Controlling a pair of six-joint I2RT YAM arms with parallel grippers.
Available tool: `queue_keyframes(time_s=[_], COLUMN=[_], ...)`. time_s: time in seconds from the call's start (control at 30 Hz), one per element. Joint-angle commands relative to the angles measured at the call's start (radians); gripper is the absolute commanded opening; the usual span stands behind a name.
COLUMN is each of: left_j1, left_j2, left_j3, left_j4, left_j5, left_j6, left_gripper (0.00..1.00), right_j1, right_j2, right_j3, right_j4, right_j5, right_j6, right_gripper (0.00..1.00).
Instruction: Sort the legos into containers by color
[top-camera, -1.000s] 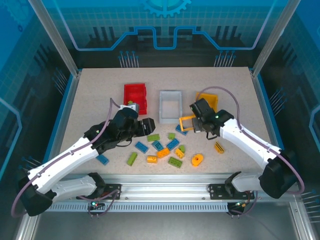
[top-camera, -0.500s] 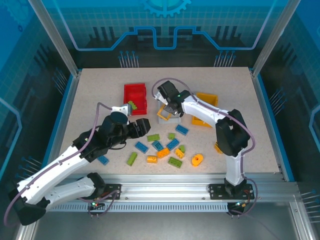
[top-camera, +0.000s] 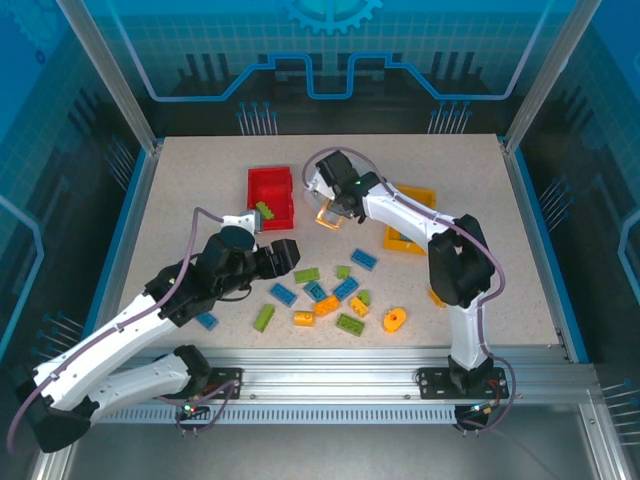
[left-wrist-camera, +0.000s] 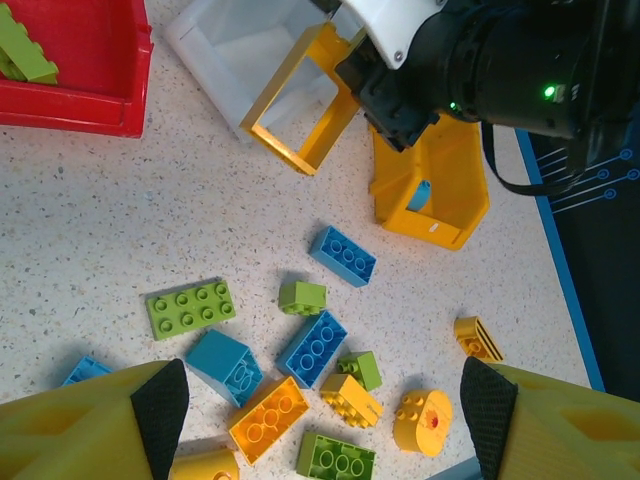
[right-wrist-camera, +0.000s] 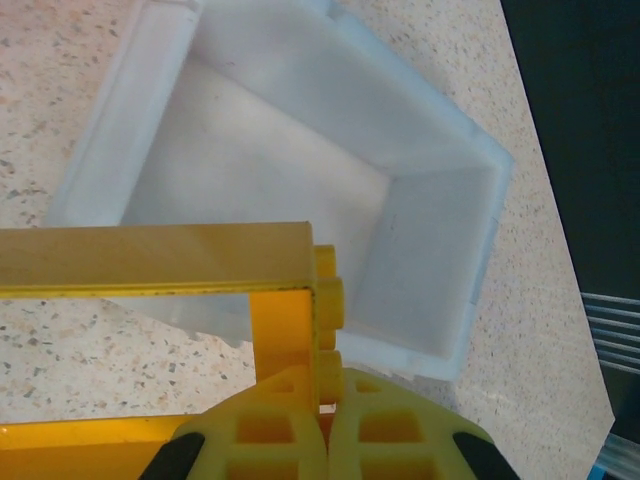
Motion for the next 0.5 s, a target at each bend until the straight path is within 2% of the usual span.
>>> queue_keyframes(time_s=[0.0,0.1,0.3,0.47], left_j1=[-0.009,-0.009,-0.009,-0.009], left_j2=[0.01,0.02,0.038,0.039], left_j3=[-0.016,-0.021,-0.025,-0.025], left_j4=[0.02,0.033,0.038,0.034], left_j5=[0.003,0.002,0.005,0.003], left_j6=[0.012,0.008,0.008,0.008], left_gripper=[0.77,0.77,0.77,0.77], right_j1=[-0.045,-0.067,-0.082,-0.107], right_j2=[-0.008,0.071,0.289,0.35], right_j3=[0.16,0.297,0.569,0.591], right_j4=[-0.081,-0.169,-0.344,-0.381], right_j5=[0.013,0.011,0.029,0.024], right_j6=[0.114,0.209,0.302,0.367], right_gripper=[0.0,0.0,0.0,0.0])
